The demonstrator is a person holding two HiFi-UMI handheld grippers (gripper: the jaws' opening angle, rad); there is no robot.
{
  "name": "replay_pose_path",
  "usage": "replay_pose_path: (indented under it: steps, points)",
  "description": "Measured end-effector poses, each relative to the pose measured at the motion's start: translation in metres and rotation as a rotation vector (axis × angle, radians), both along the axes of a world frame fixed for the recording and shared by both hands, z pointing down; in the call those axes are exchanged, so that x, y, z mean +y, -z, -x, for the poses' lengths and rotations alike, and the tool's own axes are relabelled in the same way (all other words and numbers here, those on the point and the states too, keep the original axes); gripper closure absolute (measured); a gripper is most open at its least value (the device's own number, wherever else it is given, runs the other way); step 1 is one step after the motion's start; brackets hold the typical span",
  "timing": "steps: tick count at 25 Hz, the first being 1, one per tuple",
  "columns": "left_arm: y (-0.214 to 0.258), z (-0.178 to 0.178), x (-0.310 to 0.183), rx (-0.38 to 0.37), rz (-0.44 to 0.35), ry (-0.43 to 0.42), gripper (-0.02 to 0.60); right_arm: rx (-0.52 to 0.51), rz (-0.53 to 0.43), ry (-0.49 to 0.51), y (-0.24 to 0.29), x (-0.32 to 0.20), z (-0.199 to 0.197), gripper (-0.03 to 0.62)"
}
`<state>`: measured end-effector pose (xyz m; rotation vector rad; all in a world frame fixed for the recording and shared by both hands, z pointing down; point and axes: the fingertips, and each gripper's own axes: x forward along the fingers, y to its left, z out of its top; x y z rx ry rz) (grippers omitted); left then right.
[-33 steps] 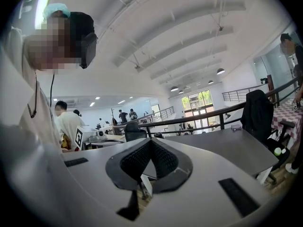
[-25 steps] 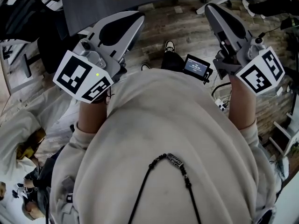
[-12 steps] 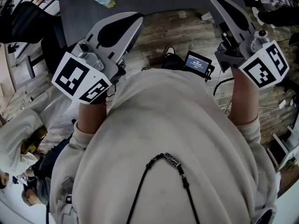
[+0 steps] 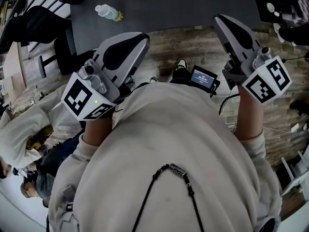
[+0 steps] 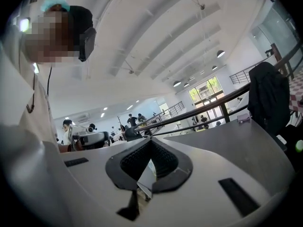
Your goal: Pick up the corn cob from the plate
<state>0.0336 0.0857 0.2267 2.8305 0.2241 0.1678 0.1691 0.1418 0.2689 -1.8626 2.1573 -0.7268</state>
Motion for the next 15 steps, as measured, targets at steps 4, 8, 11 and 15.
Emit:
replay_pose_path:
  steps: [4, 8, 11, 15]
  points:
    - [-0.005, -0.006, -0.011, -0.029, 0.013, 0.051, 0.58, -0.026, 0.022, 0.03, -0.011, 0.007, -0.008, 0.582]
    - [0.0, -0.027, -0.016, -0.04, 0.004, 0.043, 0.579, -0.036, 0.018, 0.001, -0.011, 0.009, -0.031, 0.582]
    - [-0.003, -0.048, -0.02, -0.042, 0.0, 0.019, 0.58, -0.036, 0.02, -0.024, -0.012, 0.004, -0.05, 0.582]
    - [-0.017, -0.078, -0.032, -0.03, 0.021, -0.015, 0.579, -0.022, 0.044, -0.068, -0.019, 0.005, -0.069, 0.582]
